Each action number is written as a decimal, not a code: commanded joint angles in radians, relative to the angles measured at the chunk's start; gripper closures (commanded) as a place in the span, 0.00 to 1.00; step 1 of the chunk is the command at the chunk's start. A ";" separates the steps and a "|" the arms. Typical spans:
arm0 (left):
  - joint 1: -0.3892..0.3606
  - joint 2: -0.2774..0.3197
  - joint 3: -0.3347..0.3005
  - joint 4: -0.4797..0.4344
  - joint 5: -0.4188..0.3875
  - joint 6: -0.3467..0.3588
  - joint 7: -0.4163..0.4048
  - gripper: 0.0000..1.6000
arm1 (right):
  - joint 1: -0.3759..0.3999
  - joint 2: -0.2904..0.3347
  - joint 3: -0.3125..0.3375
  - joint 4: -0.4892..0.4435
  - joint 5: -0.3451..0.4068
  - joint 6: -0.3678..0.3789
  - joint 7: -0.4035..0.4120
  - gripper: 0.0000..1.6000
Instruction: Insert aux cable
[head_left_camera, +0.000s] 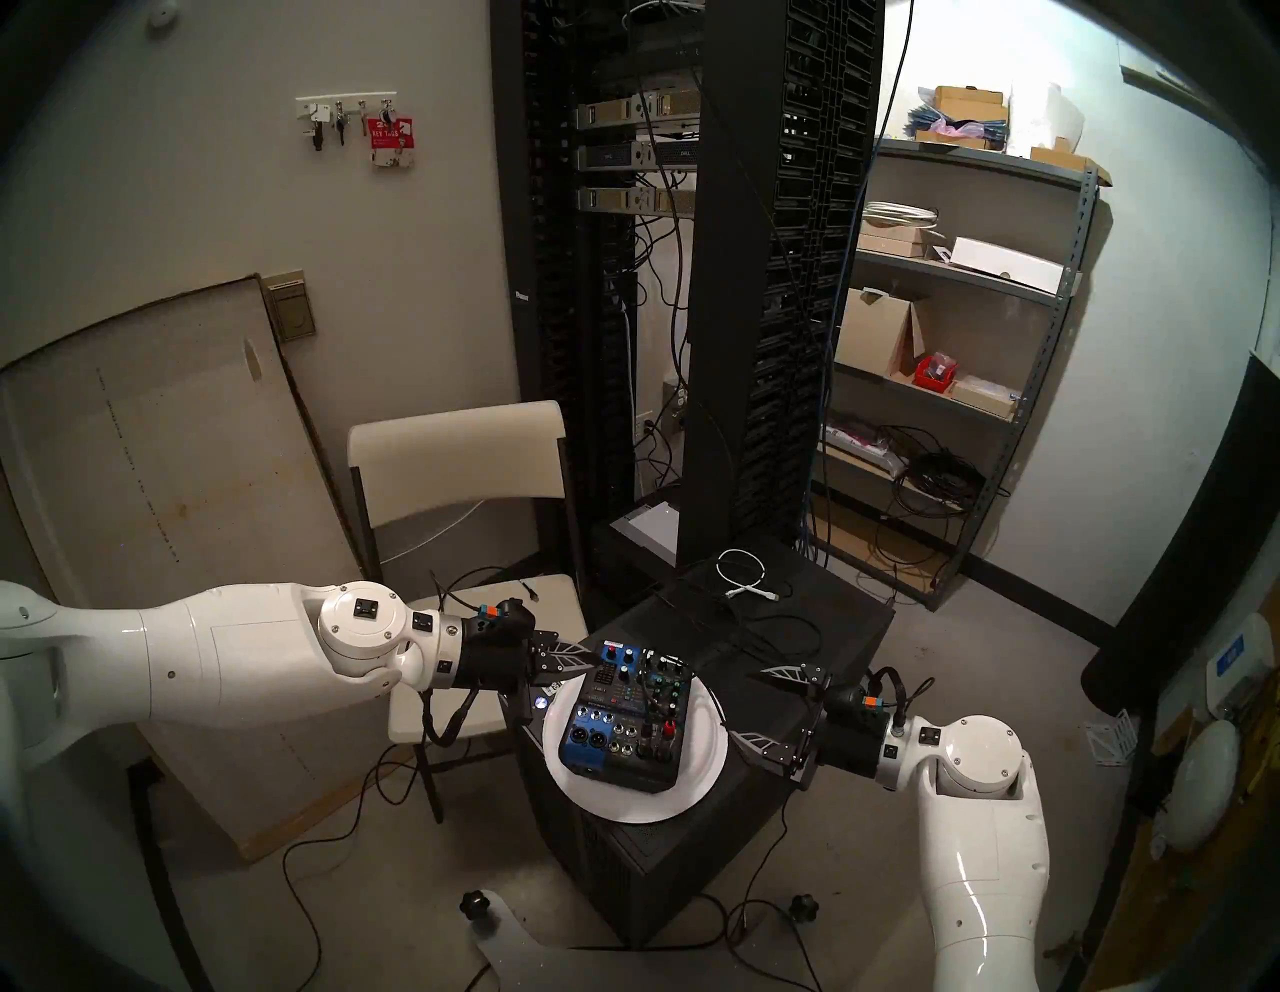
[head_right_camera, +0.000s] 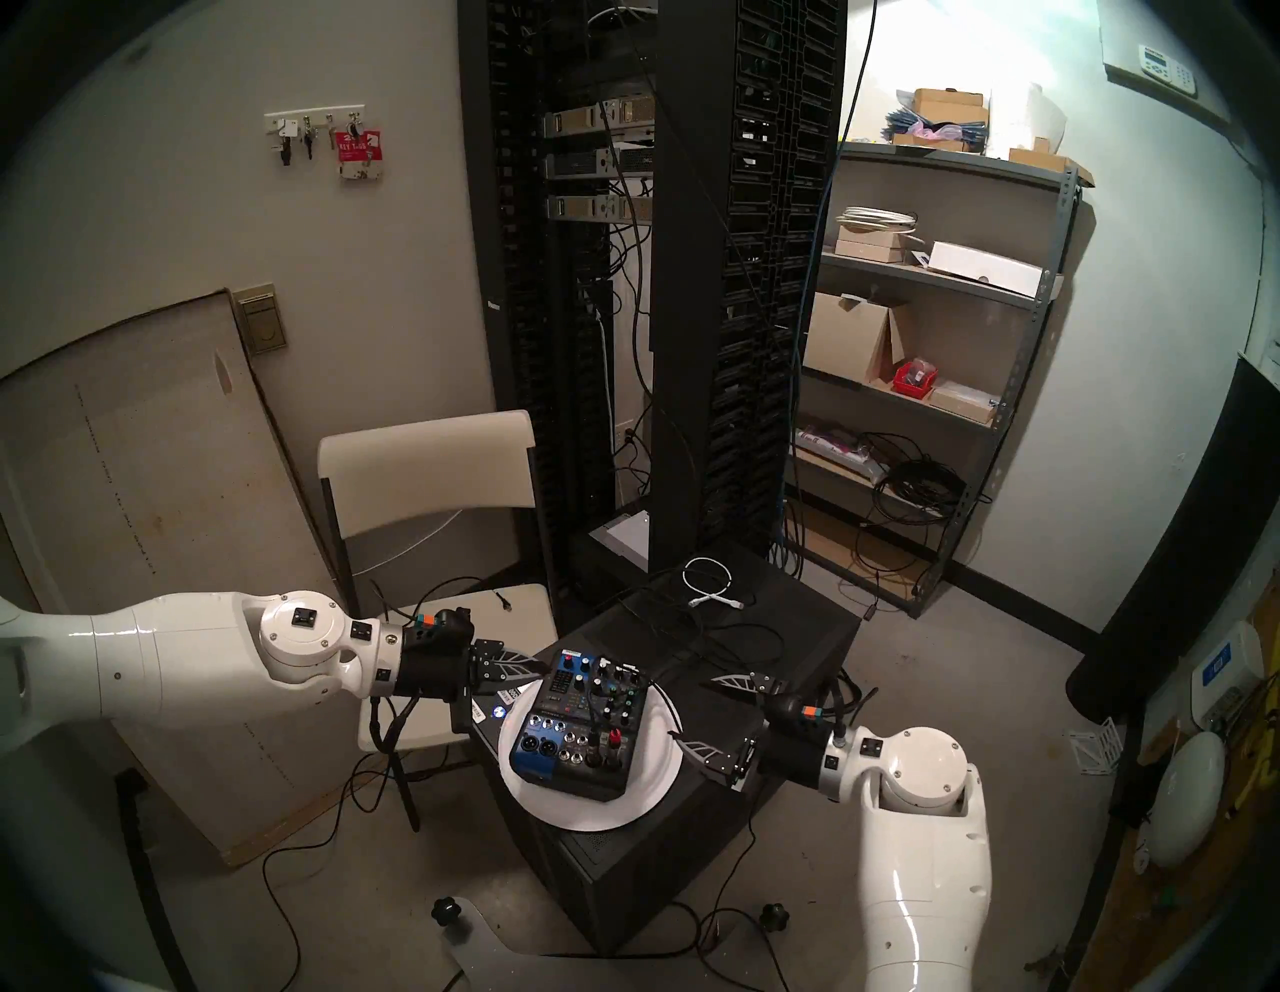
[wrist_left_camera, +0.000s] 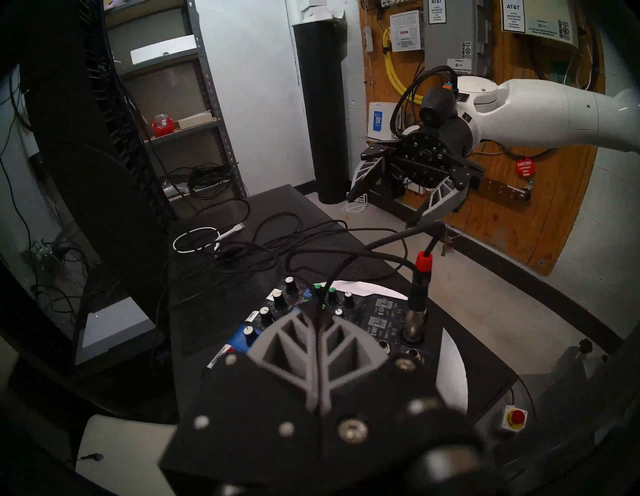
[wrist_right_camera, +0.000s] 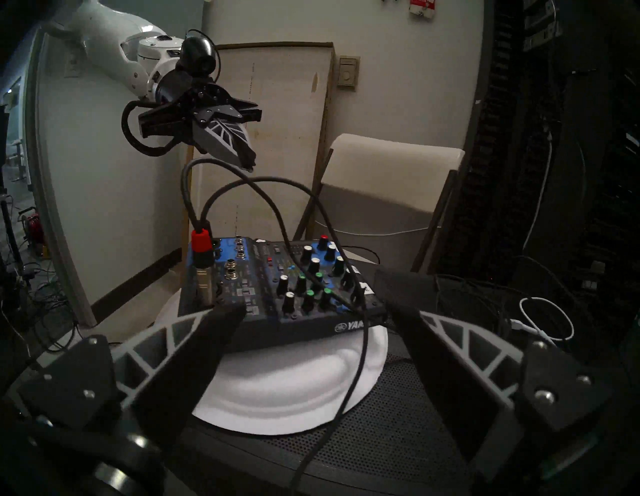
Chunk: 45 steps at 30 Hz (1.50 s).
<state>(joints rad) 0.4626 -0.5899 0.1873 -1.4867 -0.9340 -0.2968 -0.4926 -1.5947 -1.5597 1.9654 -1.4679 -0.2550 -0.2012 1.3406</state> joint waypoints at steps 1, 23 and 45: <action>-0.013 -0.012 -0.020 0.004 -0.016 -0.015 0.000 1.00 | 0.010 -0.019 -0.035 -0.032 0.038 0.004 0.055 0.20; -0.014 -0.015 -0.012 0.008 -0.017 -0.009 -0.008 1.00 | -0.049 -0.049 -0.071 -0.136 0.056 0.049 0.133 0.50; -0.013 -0.017 -0.009 0.008 -0.012 -0.007 -0.007 1.00 | -0.074 -0.061 -0.137 -0.158 0.070 0.064 0.140 0.31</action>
<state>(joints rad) 0.4628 -0.6067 0.1896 -1.4766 -0.9485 -0.3017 -0.5033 -1.6722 -1.6149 1.8479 -1.6057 -0.2062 -0.1335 1.4844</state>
